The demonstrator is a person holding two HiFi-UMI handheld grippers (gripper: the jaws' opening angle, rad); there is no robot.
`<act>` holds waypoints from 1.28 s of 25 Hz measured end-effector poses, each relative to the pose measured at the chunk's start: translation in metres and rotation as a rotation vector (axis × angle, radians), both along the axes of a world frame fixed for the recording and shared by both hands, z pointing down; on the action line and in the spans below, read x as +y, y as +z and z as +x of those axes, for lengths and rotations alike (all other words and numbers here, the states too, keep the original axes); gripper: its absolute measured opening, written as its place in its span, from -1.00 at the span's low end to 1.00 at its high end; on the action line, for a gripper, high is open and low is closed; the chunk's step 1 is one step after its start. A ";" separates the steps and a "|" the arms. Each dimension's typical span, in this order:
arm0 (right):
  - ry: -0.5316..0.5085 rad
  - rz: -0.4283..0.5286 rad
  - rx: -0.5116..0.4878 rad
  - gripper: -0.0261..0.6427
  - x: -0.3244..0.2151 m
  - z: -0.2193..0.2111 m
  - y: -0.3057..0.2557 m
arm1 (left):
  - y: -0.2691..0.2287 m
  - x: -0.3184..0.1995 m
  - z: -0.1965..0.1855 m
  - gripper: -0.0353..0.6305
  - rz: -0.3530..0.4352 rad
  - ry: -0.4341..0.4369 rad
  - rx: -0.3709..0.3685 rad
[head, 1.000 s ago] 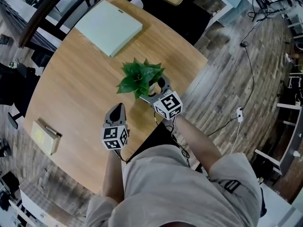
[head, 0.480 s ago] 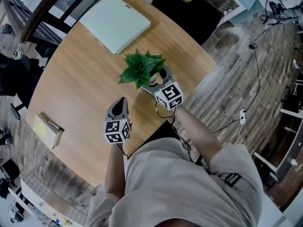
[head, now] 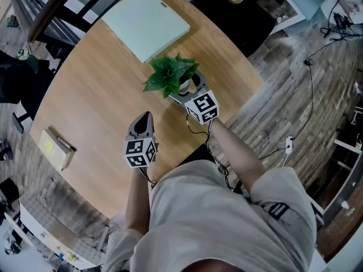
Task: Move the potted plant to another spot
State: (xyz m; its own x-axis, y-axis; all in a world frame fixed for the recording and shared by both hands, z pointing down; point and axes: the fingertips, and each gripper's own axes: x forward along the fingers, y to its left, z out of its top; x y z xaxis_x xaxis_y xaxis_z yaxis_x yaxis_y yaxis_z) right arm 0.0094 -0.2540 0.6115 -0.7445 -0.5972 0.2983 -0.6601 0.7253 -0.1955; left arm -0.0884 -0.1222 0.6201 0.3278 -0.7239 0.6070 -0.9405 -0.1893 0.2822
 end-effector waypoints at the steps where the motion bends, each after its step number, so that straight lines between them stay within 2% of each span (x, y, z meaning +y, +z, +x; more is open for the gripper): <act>1: -0.002 -0.003 0.003 0.54 -0.003 0.000 0.001 | 0.001 0.000 -0.002 -0.86 -0.005 -0.006 0.000; 22: -0.051 -0.044 0.053 0.55 -0.022 -0.006 0.036 | 0.012 -0.004 -0.009 -0.86 -0.032 -0.080 0.000; 32: -0.060 -0.027 0.077 0.55 -0.013 -0.004 0.039 | 0.008 -0.001 -0.006 -0.86 -0.031 -0.063 -0.008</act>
